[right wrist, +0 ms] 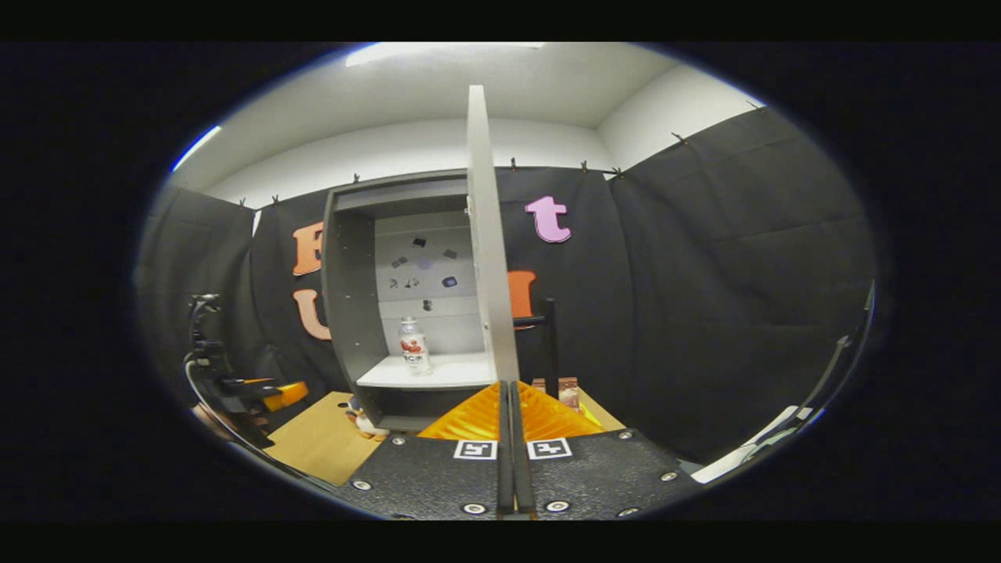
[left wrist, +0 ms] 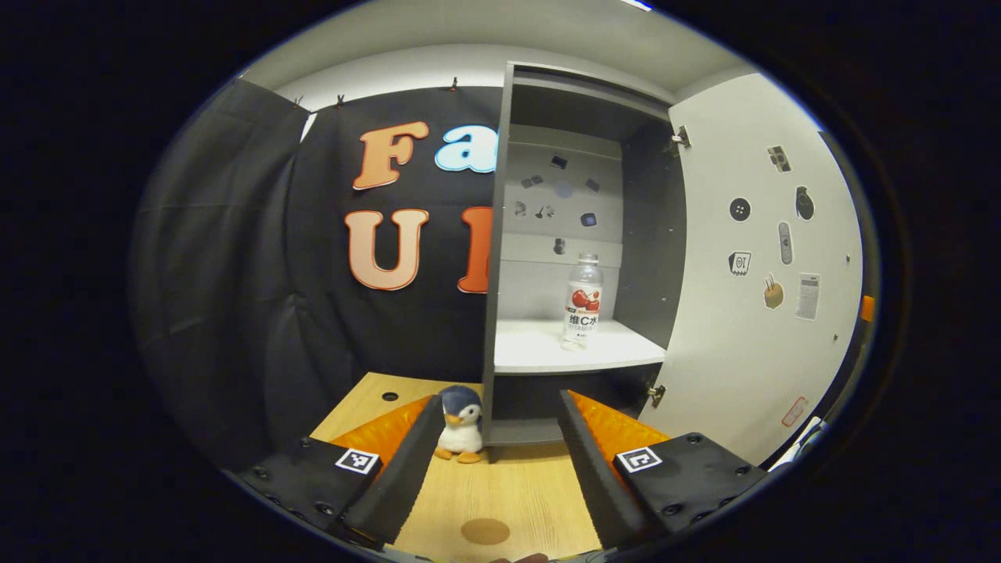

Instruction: Open the cabinet door with the right hand, grasp the bottle in the cabinet with the left hand and place it on the coaster, then close the cabinet door with the right hand.

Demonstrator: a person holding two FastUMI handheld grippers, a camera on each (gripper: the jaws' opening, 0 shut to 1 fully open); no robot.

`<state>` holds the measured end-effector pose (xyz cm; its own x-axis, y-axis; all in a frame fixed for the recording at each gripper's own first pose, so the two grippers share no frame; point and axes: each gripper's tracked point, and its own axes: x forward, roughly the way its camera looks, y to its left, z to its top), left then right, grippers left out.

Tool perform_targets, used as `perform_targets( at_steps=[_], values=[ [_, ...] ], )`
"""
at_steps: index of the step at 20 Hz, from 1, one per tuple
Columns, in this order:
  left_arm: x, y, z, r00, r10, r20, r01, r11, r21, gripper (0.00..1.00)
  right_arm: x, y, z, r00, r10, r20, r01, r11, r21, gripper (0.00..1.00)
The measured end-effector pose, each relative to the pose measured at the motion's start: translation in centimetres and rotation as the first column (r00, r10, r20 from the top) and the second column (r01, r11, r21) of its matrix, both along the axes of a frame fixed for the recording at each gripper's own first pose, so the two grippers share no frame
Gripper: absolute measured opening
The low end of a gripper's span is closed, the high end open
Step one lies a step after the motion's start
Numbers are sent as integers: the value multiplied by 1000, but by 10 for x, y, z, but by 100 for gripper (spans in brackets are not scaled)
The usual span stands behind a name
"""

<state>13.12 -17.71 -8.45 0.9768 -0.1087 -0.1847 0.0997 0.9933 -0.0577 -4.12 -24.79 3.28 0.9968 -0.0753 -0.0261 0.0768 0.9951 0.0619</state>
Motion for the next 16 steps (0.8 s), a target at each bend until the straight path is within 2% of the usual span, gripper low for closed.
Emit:
perform_targets(
  at_steps=[3, 4, 5, 6, 7, 8, 11, 12, 13, 16],
  values=[
    [46, -32, 8, 995, -89, 38, 88, 996, 15, 95, -5, 29, 5, 1000, 11, 17, -11, 1000, 7, 3],
    [60, -45, 11, 992, -119, 49, 119, 993, 18, 92, -2, 41, 3, 1000, 15, 17, -15, 1000, 6, 0],
    [74, -56, 13, 988, -142, 59, 141, 990, 17, 95, 3, 52, 0, 1000, 18, 9, -18, 1000, 9, 11],
    [88, -68, 15, 984, -167, 68, 166, 986, 18, 97, 10, 61, 2, 1000, 14, 11, -14, 1000, 4, 2],
    [102, -79, 17, 980, -184, 80, 183, 983, 20, 97, 17, 68, 0, 1000, 9, 15, -9, 1000, -2, 2],
    [115, -89, 17, 975, -202, 90, 201, 979, 26, 96, 24, 74, -6, 1000, 8, 12, -8, 1000, 0, 12],
    [155, -111, 13, 967, -236, 99, 233, 972, 42, 96, 48, 89, -27, 999, 3, -37, -2, 1000, 31, 12],
    [168, -119, 10, 964, -247, 97, 244, 969, 44, 98, 53, 95, -36, 998, 0, -58, 3, 999, 45, 0],
    [181, -121, 8, 964, -248, 94, 243, 968, 61, 96, 64, 96, -41, 997, -10, -70, 14, 998, 53, 6],
    [217, -134, -1, 962, -257, 91, 253, 966, 52, 96, 92, 103, -57, 994, -26, -110, 35, 996, 80, 6]
  ],
)
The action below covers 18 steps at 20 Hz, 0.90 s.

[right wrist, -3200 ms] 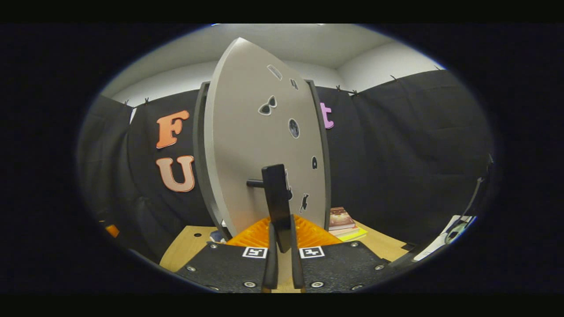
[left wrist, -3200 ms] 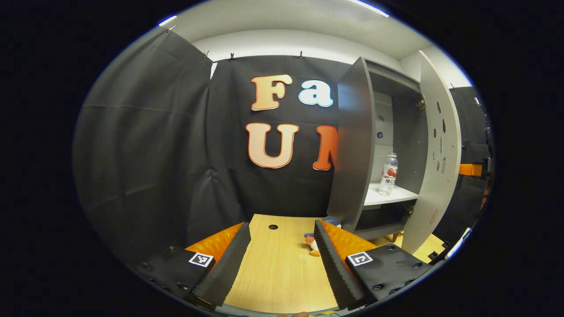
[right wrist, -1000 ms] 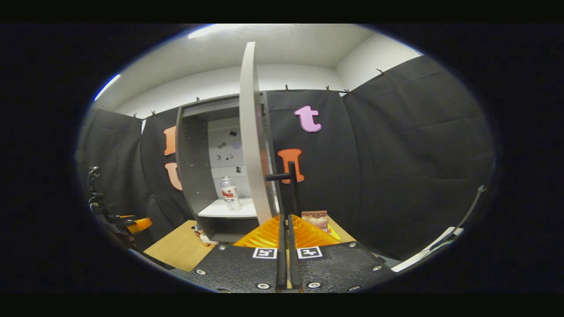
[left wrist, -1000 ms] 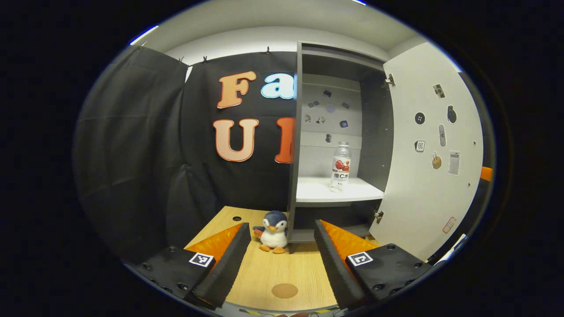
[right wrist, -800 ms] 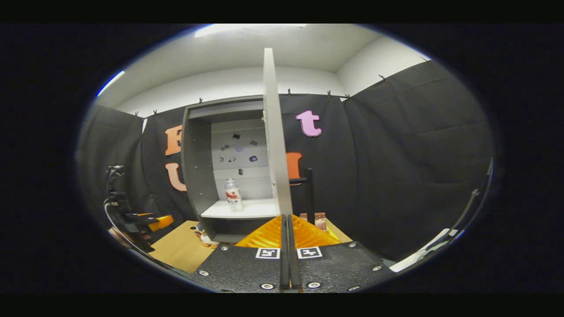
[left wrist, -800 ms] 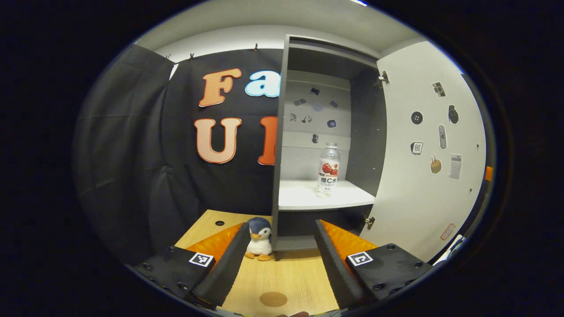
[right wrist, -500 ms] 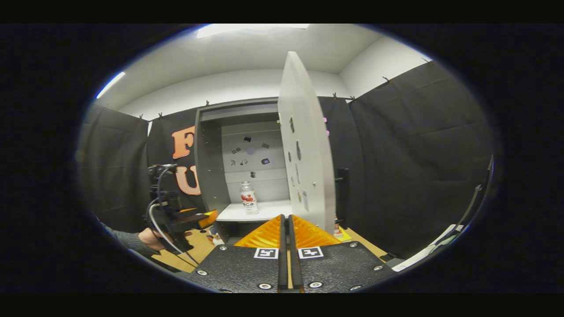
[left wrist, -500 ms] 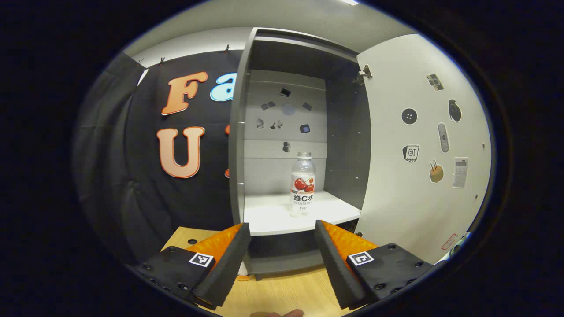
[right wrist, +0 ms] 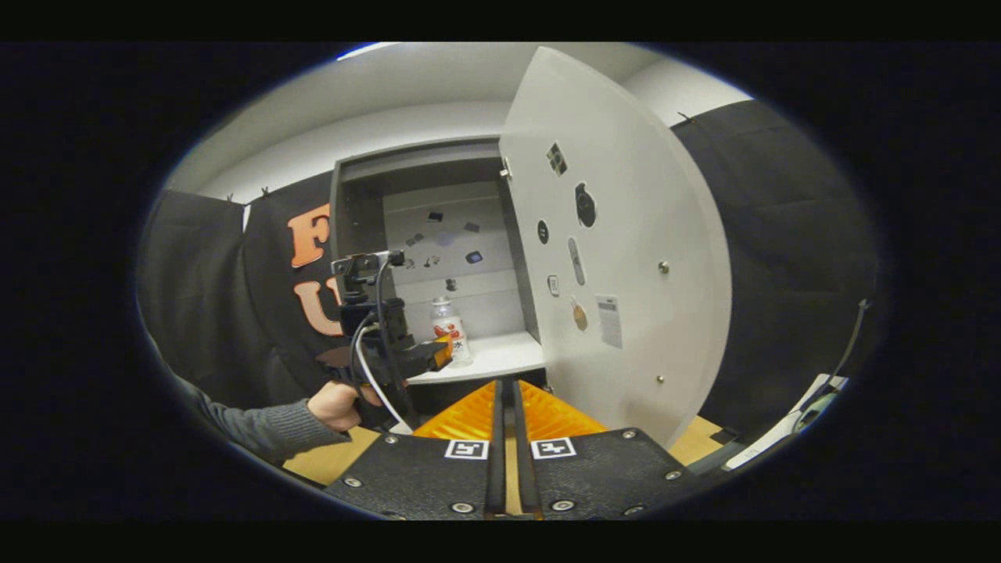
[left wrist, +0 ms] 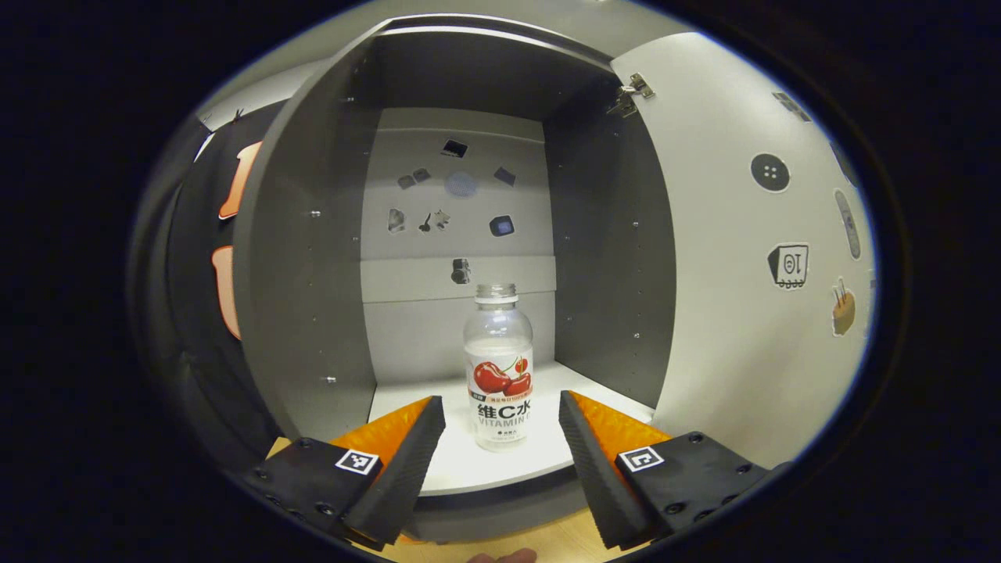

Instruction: Open the cabinet door with the right hand, grasp the bottle in the cabinet with the left hand and place it on the coaster, then close the cabinet door with the right hand.

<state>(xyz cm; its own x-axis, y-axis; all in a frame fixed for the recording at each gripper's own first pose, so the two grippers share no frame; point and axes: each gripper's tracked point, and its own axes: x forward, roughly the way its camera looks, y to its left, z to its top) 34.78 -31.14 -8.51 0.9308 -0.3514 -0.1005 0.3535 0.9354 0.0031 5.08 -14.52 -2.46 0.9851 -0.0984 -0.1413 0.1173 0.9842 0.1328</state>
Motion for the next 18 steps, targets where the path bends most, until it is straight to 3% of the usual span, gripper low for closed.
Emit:
perform_targets(
  at_steps=[3, 4, 5, 8, 9, 11, 14, 15, 18],
  values=[
    [28, -6, 0, 1000, -7, 10, 7, 1000, -16, 98, 14, 2, -13, 999, -18, -46, 18, 1000, 5, 6],
    [37, -8, -2, 1000, -5, 16, 5, 1000, -10, 96, 17, 2, -15, 998, -22, -55, 22, 1000, 3, 0],
    [44, -12, -4, 1000, -11, 15, 11, 1000, -7, 95, 22, 2, -17, 998, -27, -62, 27, 1000, -1, 6],
    [61, -21, -10, 1000, -13, 15, 14, 1000, -7, 97, 24, 10, -18, 996, -35, -86, 35, 999, -7, 6],
    [67, -21, -10, 1000, -9, 21, 10, 1000, -5, 95, 26, 9, -20, 994, -41, -99, 40, 999, -12, 0],
    [76, -27, -11, 1000, -13, 27, 14, 1000, -6, 95, 29, 7, -26, 992, -57, -117, 55, 998, -18, 7],
    [80, -24, -15, 1000, 13, 13, -13, 1000, -4, 95, 27, 12, -29, 990, -54, -128, 54, 999, -5, 7],
    [79, -24, -14, 1000, 14, 11, -14, 1000, -5, 85, 25, 16, -29, 991, -42, -128, 42, 999, -2, 6],
    [64, -13, -1, 999, 24, 29, -24, 999, -21, 85, 15, 21, -28, 993, -11, -120, 11, 1000, 4, 7]
  ],
)
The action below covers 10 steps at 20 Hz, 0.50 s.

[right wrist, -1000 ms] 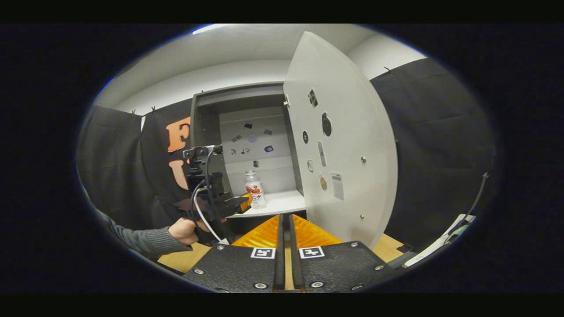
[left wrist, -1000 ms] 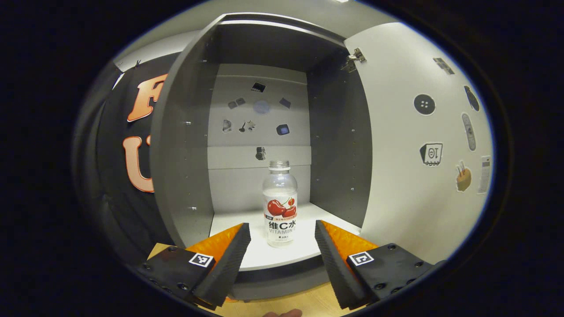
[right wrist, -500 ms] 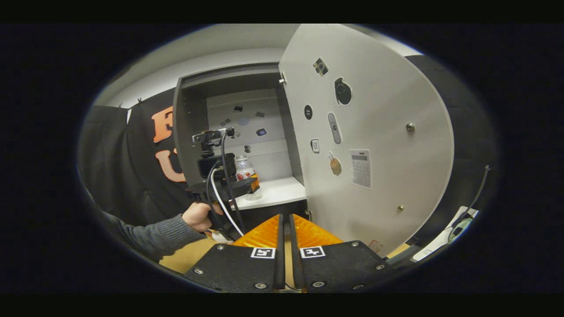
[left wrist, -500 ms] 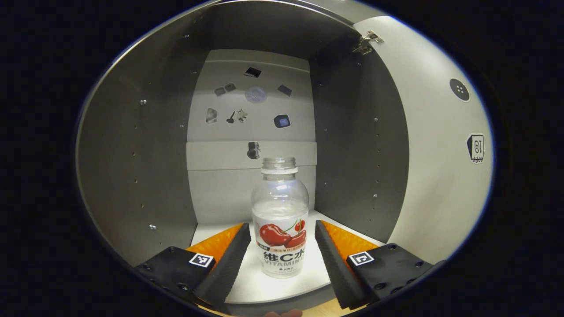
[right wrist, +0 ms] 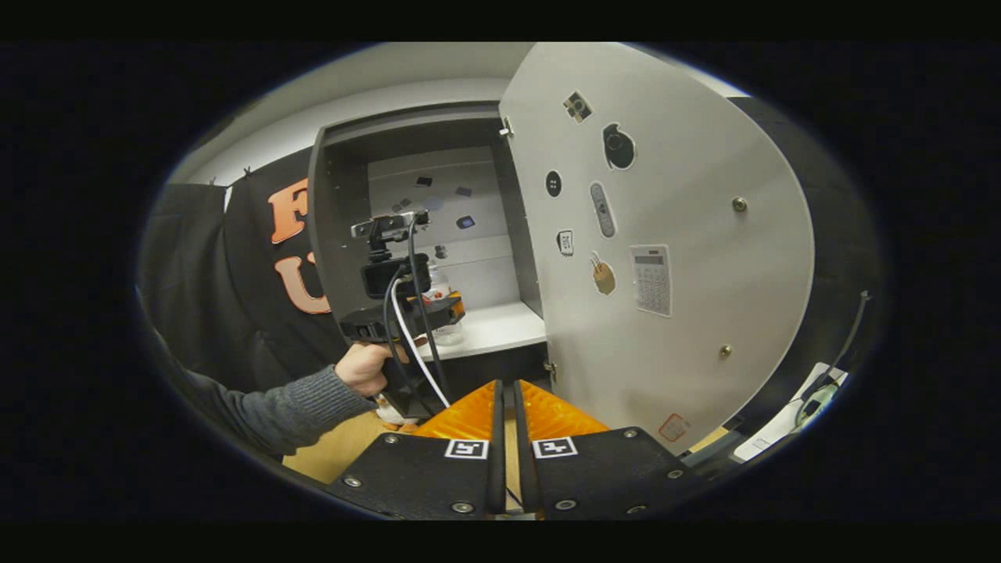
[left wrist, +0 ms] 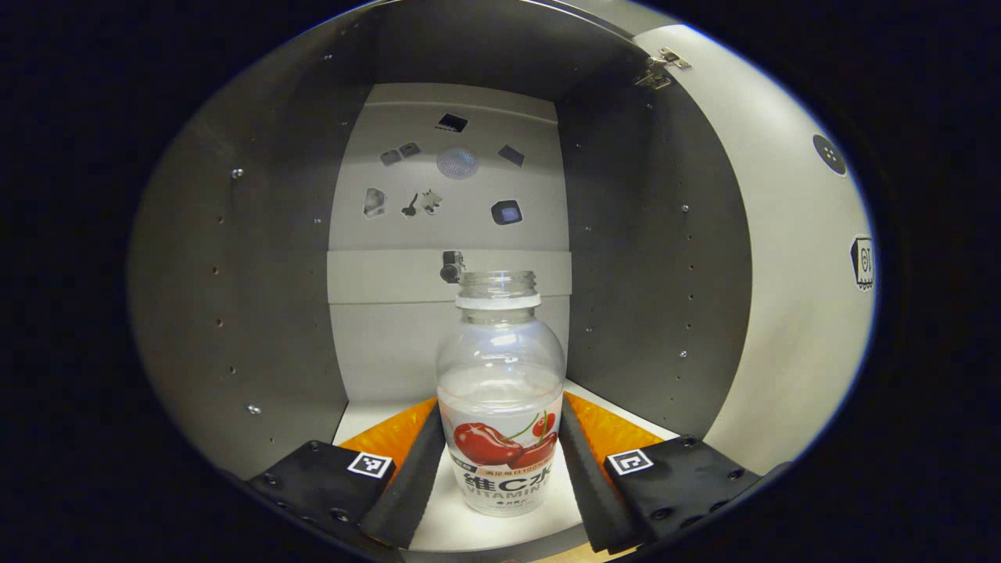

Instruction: Open the cabinet door with the right hand, grasp the bottle in the cabinet with the left hand and place it on the coaster, then close the cabinet door with the right hand.

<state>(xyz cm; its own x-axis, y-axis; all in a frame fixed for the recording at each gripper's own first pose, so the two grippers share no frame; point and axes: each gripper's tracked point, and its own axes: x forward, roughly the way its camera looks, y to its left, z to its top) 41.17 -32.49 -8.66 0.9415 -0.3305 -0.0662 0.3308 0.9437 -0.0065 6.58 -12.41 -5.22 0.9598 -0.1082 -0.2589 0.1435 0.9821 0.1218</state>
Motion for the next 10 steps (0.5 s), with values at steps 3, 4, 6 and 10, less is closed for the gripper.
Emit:
perform_targets(
  at_steps=[3, 4, 6, 10],
  values=[
    [-40, 23, 15, 999, 33, 25, -33, 999, 1, 84, -22, -1, 2, 1000, 29, 7, -29, 999, 21, 7],
    [-53, 31, 19, 998, 44, 33, -44, 999, -1, 84, -31, -2, 2, 999, 38, 8, -38, 999, 27, 7],
    [-86, 47, 20, 997, 67, 40, -67, 998, 2, 85, -51, -5, -1, 999, 53, -1, -53, 998, 45, 7],
    [-157, 84, 10, 988, 131, 77, -132, 991, 18, 84, -91, -10, -10, 996, 81, -20, -80, 994, 69, 8]
  ],
)
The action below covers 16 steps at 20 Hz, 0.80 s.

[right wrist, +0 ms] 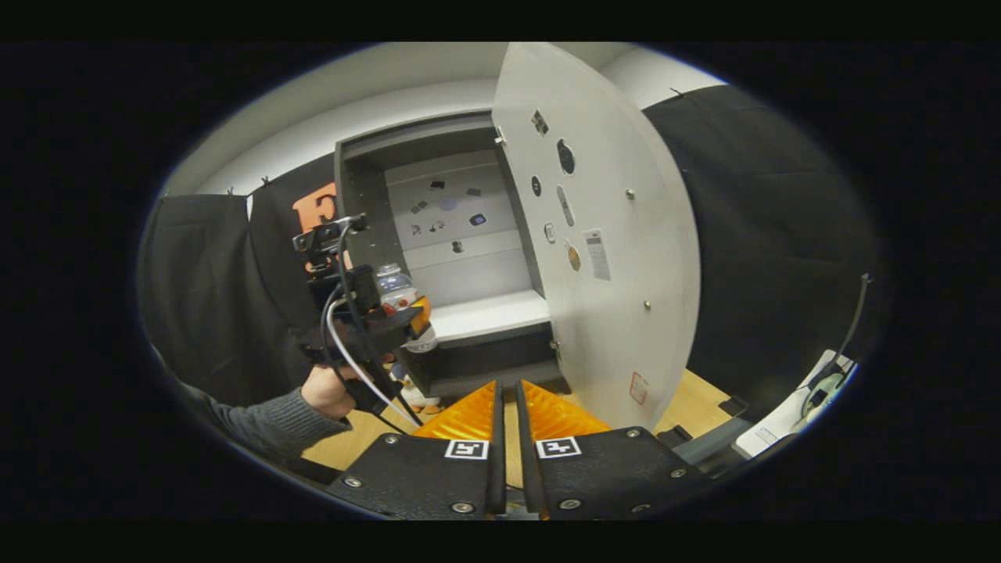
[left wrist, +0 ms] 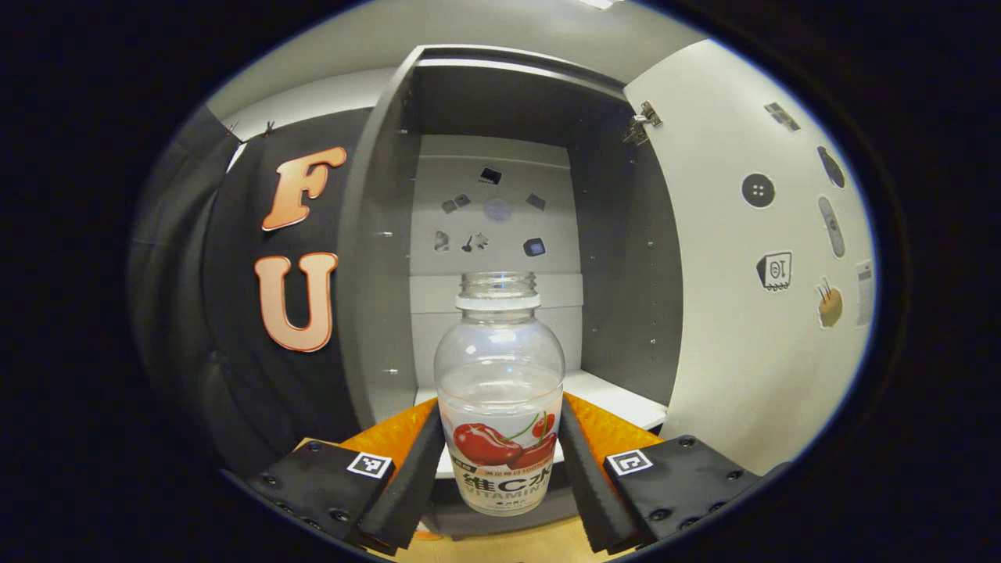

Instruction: Open the cabinet door with the right hand, grasp the bottle in the cabinet with the left hand and place it on the coaster, then close the cabinet door with the right hand.

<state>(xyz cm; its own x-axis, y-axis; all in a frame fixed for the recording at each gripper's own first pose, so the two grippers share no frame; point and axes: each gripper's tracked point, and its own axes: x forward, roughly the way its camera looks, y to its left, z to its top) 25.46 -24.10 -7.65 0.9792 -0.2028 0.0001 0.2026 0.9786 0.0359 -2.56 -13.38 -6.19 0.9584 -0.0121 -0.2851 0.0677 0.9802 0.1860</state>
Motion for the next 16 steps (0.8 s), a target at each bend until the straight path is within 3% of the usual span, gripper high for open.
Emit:
perform_targets(
  at_steps=[7, 16],
  values=[
    [-102, 34, -66, 994, 58, -91, -54, 997, 46, 84, -45, 3, -11, 998, 64, -21, -64, 997, 35, 8],
    [-165, 56, -169, 984, 113, -134, -99, 989, 107, 85, -65, 0, -51, 984, 114, -138, -106, 992, 64, 8]
  ],
)
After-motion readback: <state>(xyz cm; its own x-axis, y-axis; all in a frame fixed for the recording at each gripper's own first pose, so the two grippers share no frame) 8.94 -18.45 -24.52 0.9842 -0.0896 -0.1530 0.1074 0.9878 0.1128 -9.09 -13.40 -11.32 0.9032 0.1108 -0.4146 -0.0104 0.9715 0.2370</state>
